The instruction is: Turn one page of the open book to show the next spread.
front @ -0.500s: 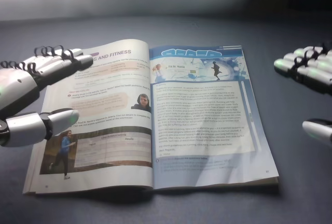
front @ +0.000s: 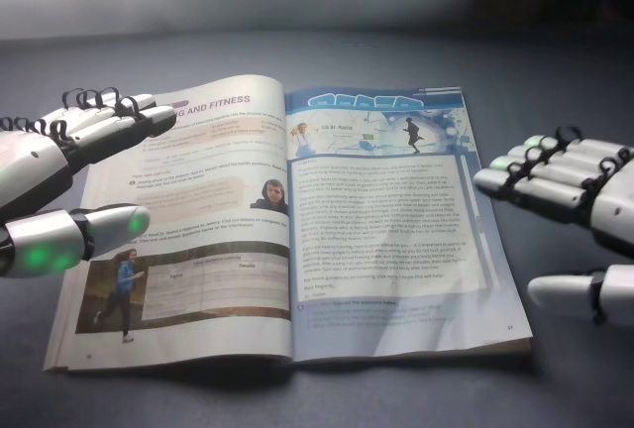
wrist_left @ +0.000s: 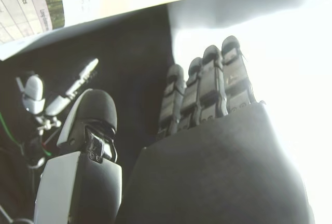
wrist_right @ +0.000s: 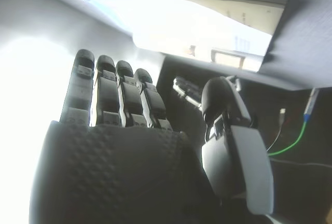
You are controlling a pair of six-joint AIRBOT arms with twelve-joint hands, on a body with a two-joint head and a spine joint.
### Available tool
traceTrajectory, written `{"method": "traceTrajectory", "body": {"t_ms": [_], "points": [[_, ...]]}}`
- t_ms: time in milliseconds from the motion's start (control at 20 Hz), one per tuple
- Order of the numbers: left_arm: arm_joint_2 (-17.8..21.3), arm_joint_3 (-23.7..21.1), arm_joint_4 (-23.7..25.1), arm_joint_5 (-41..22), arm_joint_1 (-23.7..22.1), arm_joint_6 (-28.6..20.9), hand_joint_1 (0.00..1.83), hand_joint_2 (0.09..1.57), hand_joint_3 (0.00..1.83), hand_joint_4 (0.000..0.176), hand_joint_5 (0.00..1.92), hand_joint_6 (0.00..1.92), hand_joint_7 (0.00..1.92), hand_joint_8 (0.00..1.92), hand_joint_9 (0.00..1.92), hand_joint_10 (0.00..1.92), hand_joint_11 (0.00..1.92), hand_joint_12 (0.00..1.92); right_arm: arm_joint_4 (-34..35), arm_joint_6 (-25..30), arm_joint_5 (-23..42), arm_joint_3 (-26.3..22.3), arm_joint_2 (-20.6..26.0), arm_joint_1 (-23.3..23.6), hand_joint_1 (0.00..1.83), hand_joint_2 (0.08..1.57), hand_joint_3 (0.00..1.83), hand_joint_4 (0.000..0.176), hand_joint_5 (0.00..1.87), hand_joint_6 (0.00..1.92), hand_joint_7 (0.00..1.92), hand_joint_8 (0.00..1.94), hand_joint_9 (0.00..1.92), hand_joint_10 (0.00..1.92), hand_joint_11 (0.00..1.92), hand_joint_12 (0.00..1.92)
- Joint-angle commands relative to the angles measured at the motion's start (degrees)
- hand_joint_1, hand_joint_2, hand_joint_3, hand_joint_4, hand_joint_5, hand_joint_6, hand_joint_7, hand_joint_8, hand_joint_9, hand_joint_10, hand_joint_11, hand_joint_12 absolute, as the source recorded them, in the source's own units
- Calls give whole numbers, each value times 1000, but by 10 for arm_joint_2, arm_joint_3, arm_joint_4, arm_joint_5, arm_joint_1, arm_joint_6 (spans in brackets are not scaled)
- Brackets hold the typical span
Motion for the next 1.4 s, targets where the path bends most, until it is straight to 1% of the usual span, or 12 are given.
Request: {"method": "traceTrajectory", "body": {"t_ms": [0,100,200,300,600,800,850,950,1000,1050,1200,1350], "points": [[3,-1,-15,-64,0,-3,278,1427,8,23,66,1,0,0,0,0,0,0,-1,7,38,6,-4,8,154,1294,0,0,0,0,0,0,0,0,0,0],[5,-5,-20,-65,6,-4,258,1423,4,38,62,0,0,0,0,0,0,0,-26,24,9,19,-20,21,225,1304,0,0,19,6,0,0,0,0,0,0],[8,-9,-26,-69,15,-4,203,1431,6,20,79,6,0,0,0,0,20,9,-54,44,-20,32,-37,31,210,1298,0,0,18,4,0,0,0,0,0,0],[7,-11,-33,-73,23,-4,182,1440,7,38,78,4,0,0,0,0,5,8,-72,50,-45,40,-52,37,133,1307,2,0,2,1,0,0,0,0,0,0],[7,-18,-48,-75,53,-8,267,1416,0,1,154,16,18,4,0,0,20,14,-102,71,-63,64,-94,53,0,1282,0,0,0,0,0,0,0,0,0,0],[7,-23,-62,-75,78,-8,277,1414,0,17,141,4,14,2,0,0,0,0,-138,85,-55,84,-135,89,0,1244,0,0,0,0,0,0,0,0,0,0],[4,-23,-66,-75,83,-8,278,1416,0,7,146,5,34,10,0,0,7,3,-145,91,-49,91,-148,99,0,1233,0,0,0,0,0,0,0,0,0,0],[-1,-23,-69,-71,89,-9,250,1436,7,16,135,6,36,7,0,0,0,0,-152,96,-33,100,-167,114,0,1238,0,0,0,0,0,0,0,0,0,0],[-3,-23,-72,-69,94,-10,300,1439,5,0,183,23,73,16,0,0,0,0,-157,100,-25,107,-178,124,0,1225,0,0,0,0,0,0,0,0,0,0],[-5,-23,-74,-69,98,-12,308,1452,3,0,221,22,99,8,0,0,0,0,-162,101,-17,111,-187,132,0,1223,0,0,0,0,0,0,0,0,0,0],[-12,-21,-80,-71,106,-16,51,1457,4,0,224,11,107,2,1,0,0,0,-190,106,11,121,-216,169,0,1202,0,0,0,0,0,0,0,0,0,0],[-18,-16,-80,-75,106,-21,0,1412,0,0,26,0,6,0,0,0,0,0,-233,139,42,134,-244,201,0,1206,0,0,0,0,0,0,0,0,0,0]]}}
